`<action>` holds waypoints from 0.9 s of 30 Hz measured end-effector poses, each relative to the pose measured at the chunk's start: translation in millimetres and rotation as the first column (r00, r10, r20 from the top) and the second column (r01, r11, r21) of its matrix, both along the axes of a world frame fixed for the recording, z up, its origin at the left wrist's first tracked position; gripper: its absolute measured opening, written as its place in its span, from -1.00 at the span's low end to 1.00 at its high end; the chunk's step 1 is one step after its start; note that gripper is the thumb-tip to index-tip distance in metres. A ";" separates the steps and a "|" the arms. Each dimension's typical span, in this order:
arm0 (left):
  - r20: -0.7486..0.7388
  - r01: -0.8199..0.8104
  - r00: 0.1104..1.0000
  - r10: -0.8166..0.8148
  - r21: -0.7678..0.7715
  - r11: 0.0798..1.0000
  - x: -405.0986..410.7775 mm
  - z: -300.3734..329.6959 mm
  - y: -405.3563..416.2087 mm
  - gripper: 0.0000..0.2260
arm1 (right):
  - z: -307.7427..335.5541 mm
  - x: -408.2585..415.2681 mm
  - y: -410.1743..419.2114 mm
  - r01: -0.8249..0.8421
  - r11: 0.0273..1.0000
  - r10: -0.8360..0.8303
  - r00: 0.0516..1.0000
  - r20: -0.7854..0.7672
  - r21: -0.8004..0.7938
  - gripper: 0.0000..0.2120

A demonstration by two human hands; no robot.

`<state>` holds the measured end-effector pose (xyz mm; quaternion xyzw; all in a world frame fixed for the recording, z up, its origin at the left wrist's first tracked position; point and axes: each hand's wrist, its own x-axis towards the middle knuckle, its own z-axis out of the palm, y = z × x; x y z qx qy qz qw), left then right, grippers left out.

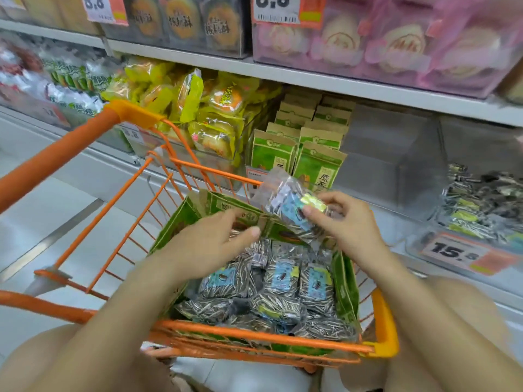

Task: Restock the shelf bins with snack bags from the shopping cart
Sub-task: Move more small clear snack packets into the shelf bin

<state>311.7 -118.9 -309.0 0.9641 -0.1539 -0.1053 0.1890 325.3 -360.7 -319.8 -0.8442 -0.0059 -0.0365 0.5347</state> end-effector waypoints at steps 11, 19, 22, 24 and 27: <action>-0.382 0.577 0.815 -0.436 0.476 0.664 5.5 -42.7 -49.4 -0.64 | -18.4 10.9 -7.5 0.097 0.955 -0.060 0.989 -0.138 0.280 -0.71; -0.197 0.260 0.939 -0.283 -0.132 0.956 12.1 0.0 -23.0 -0.68 | -13.9 13.1 -7.9 0.137 0.911 -0.082 0.984 -0.156 0.388 -0.53; -0.160 0.071 0.971 -0.180 -0.527 0.847 14.8 28.6 -16.0 -0.60 | -11.0 12.6 -9.0 0.100 0.902 -0.039 0.988 -0.151 0.420 -0.93; -0.162 0.002 0.978 -0.135 -0.634 0.773 18.0 37.6 -13.5 -0.56 | -13.0 12.6 -10.5 0.084 0.889 -0.015 0.988 -0.156 0.449 -0.90; -0.146 -0.036 0.986 -0.086 -0.676 0.736 18.0 43.4 -23.5 -0.71 | -14.3 14.2 -12.2 0.112 0.852 -0.006 0.979 -0.204 0.512 -0.91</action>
